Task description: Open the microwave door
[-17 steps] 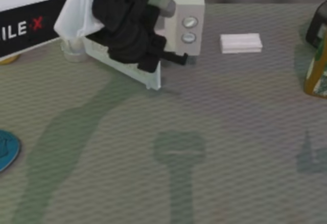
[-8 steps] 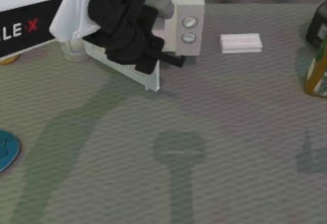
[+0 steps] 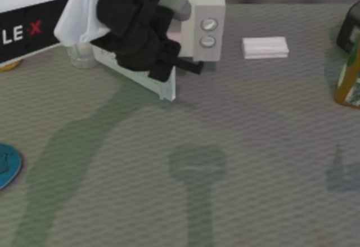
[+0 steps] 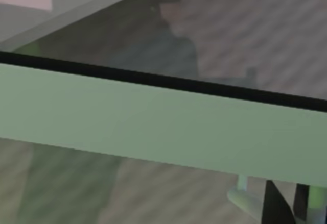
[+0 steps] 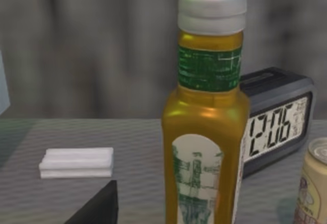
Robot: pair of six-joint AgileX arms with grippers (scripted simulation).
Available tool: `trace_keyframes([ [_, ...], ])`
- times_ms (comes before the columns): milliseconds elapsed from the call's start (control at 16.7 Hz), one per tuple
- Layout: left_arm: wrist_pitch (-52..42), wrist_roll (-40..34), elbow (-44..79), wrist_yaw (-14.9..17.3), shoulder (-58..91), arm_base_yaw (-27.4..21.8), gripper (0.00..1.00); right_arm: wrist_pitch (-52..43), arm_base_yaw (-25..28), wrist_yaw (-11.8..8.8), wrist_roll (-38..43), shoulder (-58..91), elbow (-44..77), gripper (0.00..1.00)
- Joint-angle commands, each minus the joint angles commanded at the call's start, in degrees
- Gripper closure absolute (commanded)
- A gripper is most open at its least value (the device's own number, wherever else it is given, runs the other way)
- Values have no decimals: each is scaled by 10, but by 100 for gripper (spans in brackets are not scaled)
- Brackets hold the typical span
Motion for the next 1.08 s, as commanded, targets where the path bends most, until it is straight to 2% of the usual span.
trace_keyframes([
  [720,1,6,-6,7,-3,0,100,0,0,0,0,0,0,0],
  [1080,9,74,-48,43,-38,23,100,0,0,0,0,0,0,0],
])
